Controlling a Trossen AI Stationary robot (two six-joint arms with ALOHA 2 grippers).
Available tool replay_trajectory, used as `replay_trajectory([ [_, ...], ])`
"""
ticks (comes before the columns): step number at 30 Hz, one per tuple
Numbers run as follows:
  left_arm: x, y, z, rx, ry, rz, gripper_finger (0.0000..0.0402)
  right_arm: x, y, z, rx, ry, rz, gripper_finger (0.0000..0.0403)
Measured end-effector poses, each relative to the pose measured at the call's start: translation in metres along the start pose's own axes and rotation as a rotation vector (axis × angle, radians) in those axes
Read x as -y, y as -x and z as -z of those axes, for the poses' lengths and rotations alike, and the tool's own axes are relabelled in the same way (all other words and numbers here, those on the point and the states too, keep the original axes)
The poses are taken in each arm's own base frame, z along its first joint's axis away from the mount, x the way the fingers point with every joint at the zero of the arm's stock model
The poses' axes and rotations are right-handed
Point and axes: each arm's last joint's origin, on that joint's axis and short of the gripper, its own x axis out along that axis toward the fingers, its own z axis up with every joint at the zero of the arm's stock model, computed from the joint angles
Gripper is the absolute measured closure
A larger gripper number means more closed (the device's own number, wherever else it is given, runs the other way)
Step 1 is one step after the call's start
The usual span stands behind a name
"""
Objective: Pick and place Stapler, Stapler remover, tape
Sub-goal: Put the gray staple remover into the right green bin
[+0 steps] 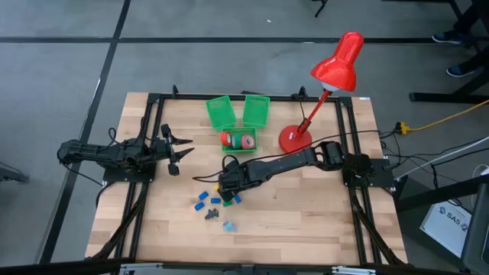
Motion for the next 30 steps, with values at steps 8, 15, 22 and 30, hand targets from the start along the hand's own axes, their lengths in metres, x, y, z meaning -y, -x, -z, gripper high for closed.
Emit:
replay_trajectory([
  [8, 0.000, 0.000, 0.000, 0.000, 0.000, 0.000, 0.0274, -0.008, 0.013, -0.006, 0.018, -0.040, -0.037, 0.0352],
  [15, 0.000, 0.000, 0.000, 0.000, 0.000, 0.000, 0.0274, -0.017, 0.060, -0.025, 0.115, 0.067, 0.037, 0.0357],
  [22, 0.000, 0.000, 0.000, 0.000, 0.000, 0.000, 0.0274, -0.023, 0.095, -0.037, 0.152, 0.262, 0.035, 0.0345],
  [30, 0.000, 0.000, 0.000, 0.000, 0.000, 0.000, 0.0274, -0.028, 0.106, -0.042, 0.188, 0.335, 0.008, 0.0354],
])
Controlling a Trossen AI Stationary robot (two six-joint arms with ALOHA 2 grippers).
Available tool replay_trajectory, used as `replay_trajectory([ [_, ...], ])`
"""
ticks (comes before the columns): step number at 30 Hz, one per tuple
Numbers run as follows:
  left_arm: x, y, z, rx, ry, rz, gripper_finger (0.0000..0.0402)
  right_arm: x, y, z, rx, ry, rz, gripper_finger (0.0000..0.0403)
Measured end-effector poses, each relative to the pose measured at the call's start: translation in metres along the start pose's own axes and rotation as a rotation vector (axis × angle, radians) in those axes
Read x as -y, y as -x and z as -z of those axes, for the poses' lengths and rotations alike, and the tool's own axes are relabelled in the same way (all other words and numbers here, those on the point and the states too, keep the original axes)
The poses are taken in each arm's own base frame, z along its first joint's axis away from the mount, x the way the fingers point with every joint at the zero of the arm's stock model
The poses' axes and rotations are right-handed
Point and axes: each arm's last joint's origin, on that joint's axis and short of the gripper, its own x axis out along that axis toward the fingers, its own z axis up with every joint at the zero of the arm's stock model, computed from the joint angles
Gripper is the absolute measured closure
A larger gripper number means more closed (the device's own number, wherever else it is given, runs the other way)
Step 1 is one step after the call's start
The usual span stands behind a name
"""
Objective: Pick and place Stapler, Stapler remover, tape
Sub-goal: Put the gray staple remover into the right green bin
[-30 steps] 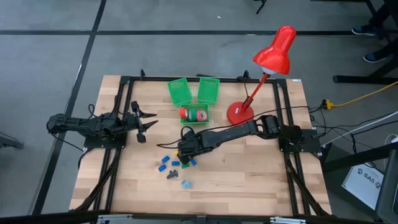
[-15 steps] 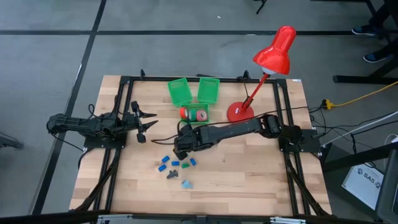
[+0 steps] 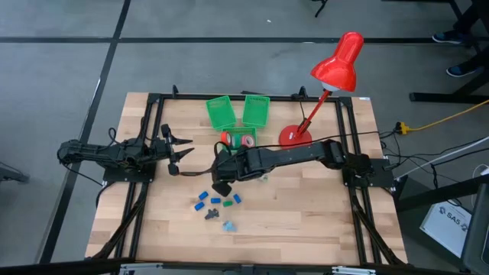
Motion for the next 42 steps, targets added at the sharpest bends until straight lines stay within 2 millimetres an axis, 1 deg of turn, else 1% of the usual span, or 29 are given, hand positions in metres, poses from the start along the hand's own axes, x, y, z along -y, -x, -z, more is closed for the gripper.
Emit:
replay_trajectory([
  [4, 0.000, 0.000, 0.000, 0.000, 0.001, 0.000, 0.0274, -0.001, 0.000, -0.001, 0.008, -0.062, -0.007, 0.0354],
  [9, 0.000, 0.000, 0.000, 0.000, 0.000, 0.000, 0.0274, 0.000, -0.002, 0.000, 0.002, -0.060, -0.008, 0.0354],
  [14, 0.000, 0.000, 0.000, 0.000, 0.000, 0.000, 0.0274, -0.001, -0.002, -0.001, 0.009, -0.098, -0.013, 0.0354],
  [20, 0.000, 0.000, 0.000, 0.001, 0.000, 0.000, 0.0274, 0.005, -0.005, -0.006, -0.021, -0.189, -0.037, 0.0354],
  [27, 0.000, 0.000, 0.000, 0.001, 0.000, 0.000, 0.0274, 0.009, -0.008, -0.012, -0.009, -0.210, -0.062, 0.0354],
  [30, 0.000, 0.000, 0.000, 0.001, 0.000, 0.000, 0.0274, 0.015, -0.010, -0.017, -0.038, -0.215, -0.083, 0.0354],
  [34, 0.000, 0.000, 0.000, 0.001, 0.000, 0.000, 0.0274, 0.023, -0.013, -0.020, -0.073, -0.132, -0.103, 0.0354],
  [36, 0.000, 0.000, 0.000, 0.000, 0.000, 0.000, 0.0274, 0.029, -0.015, -0.023, -0.114, -0.181, -0.127, 0.0354],
  [39, 0.000, 0.000, 0.000, 0.000, 0.000, 0.000, 0.0274, 0.049, -0.021, -0.031, -0.171, -0.242, -0.116, 0.0354],
  [42, 0.000, 0.000, 0.000, 0.001, 0.000, 0.000, 0.0274, 0.071, -0.025, -0.041, -0.192, -0.237, -0.088, 0.0354],
])
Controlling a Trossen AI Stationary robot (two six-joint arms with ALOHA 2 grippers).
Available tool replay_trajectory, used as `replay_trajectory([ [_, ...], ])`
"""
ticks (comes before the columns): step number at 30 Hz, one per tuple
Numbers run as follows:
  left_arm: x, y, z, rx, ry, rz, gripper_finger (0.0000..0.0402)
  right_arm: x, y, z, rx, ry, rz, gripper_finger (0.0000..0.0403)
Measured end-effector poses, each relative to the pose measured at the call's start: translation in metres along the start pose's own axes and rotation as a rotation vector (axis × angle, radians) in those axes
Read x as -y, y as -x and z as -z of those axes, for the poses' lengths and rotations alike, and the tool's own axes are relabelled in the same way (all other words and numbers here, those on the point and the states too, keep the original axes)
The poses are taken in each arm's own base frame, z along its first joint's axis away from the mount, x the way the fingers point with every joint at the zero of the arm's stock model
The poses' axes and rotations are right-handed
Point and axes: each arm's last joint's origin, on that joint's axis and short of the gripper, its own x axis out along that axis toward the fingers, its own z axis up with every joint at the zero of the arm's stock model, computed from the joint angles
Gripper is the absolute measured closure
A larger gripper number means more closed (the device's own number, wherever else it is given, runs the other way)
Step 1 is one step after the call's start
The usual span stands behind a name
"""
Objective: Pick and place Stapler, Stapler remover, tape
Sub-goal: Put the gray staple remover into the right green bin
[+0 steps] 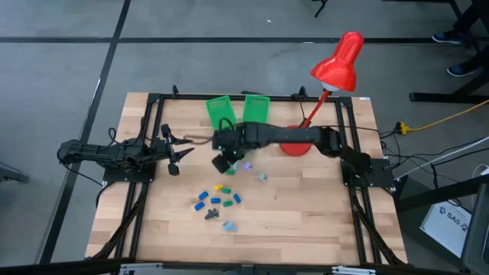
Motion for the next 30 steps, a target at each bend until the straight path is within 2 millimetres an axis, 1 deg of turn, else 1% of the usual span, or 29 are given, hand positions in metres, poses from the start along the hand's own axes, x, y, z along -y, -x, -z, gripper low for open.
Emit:
replay_trajectory([
  [3, 0.000, 0.000, 0.000, 0.000, 0.000, 0.000, 0.0274, 0.021, -0.001, -0.016, -0.001, -0.035, 0.046, 0.0354],
  [8, 0.000, 0.000, 0.000, 0.000, 0.000, 0.000, 0.0274, 0.064, -0.002, -0.042, -0.009, -0.128, 0.127, 0.0354],
  [13, 0.000, 0.000, 0.000, 0.000, 0.000, 0.000, 0.0274, 0.098, 0.002, -0.058, -0.046, -0.200, 0.181, 0.0354],
  [17, 0.000, 0.000, 0.000, 0.000, 0.000, 0.000, 0.0274, 0.123, 0.006, -0.071, -0.033, -0.248, 0.198, 0.0354],
  [20, 0.000, 0.000, 0.000, 0.000, 0.000, 0.000, 0.0274, 0.139, 0.007, -0.079, -0.035, -0.258, 0.212, 0.0354],
  [24, 0.000, 0.000, 0.000, 0.000, 0.000, 0.000, 0.0274, 0.159, 0.007, -0.084, -0.064, -0.283, 0.240, 0.0354],
  [27, 0.000, 0.000, 0.000, 0.000, 0.000, 0.000, 0.0274, 0.170, 0.008, -0.088, -0.063, -0.307, 0.248, 0.0328],
  [30, 0.000, 0.000, 0.000, 0.000, 0.000, 0.000, 0.0274, 0.175, 0.009, -0.090, -0.070, -0.327, 0.240, 0.0301],
])
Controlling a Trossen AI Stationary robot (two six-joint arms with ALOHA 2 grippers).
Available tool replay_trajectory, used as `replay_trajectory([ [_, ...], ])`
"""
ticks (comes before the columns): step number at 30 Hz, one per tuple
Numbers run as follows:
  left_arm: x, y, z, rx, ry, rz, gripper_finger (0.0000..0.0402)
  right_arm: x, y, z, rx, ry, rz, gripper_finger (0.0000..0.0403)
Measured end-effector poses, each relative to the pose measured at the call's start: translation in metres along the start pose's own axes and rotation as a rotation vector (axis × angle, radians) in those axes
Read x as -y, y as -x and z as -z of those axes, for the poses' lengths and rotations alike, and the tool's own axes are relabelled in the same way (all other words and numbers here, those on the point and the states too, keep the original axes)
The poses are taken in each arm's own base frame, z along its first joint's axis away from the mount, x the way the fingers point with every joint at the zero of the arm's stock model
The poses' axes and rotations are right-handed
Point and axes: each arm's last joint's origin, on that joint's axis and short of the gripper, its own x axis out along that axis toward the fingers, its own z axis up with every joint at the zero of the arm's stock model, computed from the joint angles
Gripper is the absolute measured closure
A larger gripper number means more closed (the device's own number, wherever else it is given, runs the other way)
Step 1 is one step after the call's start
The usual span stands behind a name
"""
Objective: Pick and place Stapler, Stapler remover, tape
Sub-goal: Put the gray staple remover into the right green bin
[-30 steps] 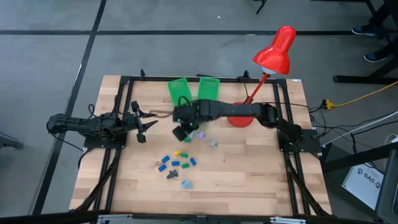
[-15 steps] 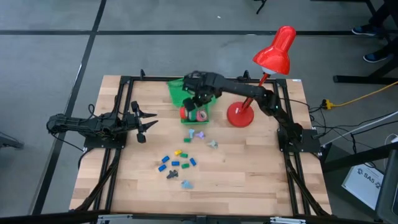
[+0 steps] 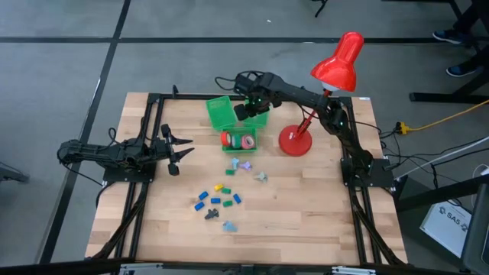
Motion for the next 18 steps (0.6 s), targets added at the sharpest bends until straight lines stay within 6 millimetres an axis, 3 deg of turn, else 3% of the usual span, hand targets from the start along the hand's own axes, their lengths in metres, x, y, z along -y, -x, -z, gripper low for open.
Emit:
replay_trajectory([
  [4, 0.0000, 0.0000, 0.0001, 0.000, 0.000, 0.000, 0.0274, 0.0048, -0.0006, -0.0033, -0.034, -0.036, -0.029, 0.0297],
  [13, 0.0000, 0.0000, 0.0000, 0.000, 0.000, 0.000, 0.0274, 0.0058, -0.0007, -0.0028, -0.063, -0.036, -0.048, 0.0329],
  [18, 0.0000, 0.0000, 0.0000, 0.000, 0.000, 0.000, 0.0274, 0.0013, 0.0003, 0.0038, -0.162, 0.072, -0.145, 0.0350],
])
